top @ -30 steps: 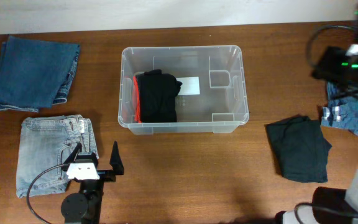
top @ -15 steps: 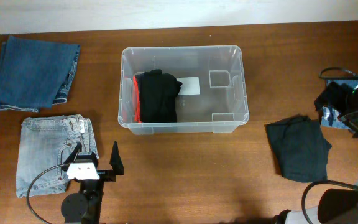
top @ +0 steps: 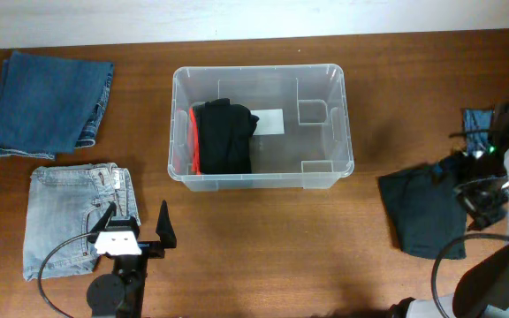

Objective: Pack container
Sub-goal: 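Lower the right gripper onto the black shirt on the right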

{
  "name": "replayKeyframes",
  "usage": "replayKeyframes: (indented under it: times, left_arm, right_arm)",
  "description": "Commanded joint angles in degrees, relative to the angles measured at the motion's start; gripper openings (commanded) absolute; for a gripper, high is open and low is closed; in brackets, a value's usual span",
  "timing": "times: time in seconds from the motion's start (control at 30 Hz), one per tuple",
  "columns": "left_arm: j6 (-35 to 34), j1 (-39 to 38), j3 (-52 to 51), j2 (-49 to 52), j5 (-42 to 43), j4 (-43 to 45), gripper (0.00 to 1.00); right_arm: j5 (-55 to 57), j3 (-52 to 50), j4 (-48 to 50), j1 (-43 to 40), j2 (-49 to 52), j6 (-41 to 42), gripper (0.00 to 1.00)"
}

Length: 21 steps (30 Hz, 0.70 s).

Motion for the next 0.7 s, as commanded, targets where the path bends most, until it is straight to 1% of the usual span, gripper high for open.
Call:
replayKeyframes:
  times: [0.0, 0.17, 0.23, 0.37, 0.4, 0.47, 0.5, 0.6, 0.63, 0.67]
  left_arm:
    - [0.48, 0.24, -0.13, -0.28, -0.15, -0.44, 0.99]
    - [0.48, 0.24, -0.13, -0.28, -0.15, -0.44, 0.99]
    - [0.48, 0.24, -0.13, -0.28, -0.15, -0.44, 0.99]
    - [0.48, 0.24, -0.13, -0.28, -0.15, -0.44, 0.99]
    - [0.48, 0.24, -0.13, -0.28, -0.15, -0.44, 0.99]
    - [0.48, 0.24, -0.13, -0.28, -0.15, -0.44, 0.99]
    - [0.48, 0.24, -0.13, -0.28, -0.15, -0.44, 0.99]
    - [0.48, 0.24, -0.13, -0.28, -0.15, -0.44, 0.99]
    - [0.48, 0.24, -0.13, -0.28, -0.15, -0.44, 0.99]
    - [0.48, 0.24, -0.13, -0.28, -0.13, -0.44, 0.99]
  right_arm:
    - [-0.07, -5.05, 3.04, -1.05, -0.98, 5.29, 0.99]
    - [-1.49, -10.6, 7.69, -0.81, -0.98, 5.42, 0.99]
    - [-2.84, -11.91, 9.03, -0.24, -0.98, 3.85, 0.99]
    - [-2.82, -12.31, 11.3, 2.49, -0.96, -5.22, 0.99]
    - [-2.86, -12.31, 12.24, 4.17, -0.96, -9.25, 0.99]
    - [-2.84, -12.31, 13.33, 6.12, -0.87, -13.33, 0.98]
    - [-2.8, -12.31, 14.47, 8.17, -0.76, -17.55, 0.99]
    - [-2.69, -12.31, 16.74, 12.33, -0.42, -26.36, 0.98]
    - [-0.07, -12.31, 17.18, 14.73, -0.2, -28.7, 0.98]
    - [1.66, -12.31, 17.22, 15.41, -0.17, -28.61, 0.98]
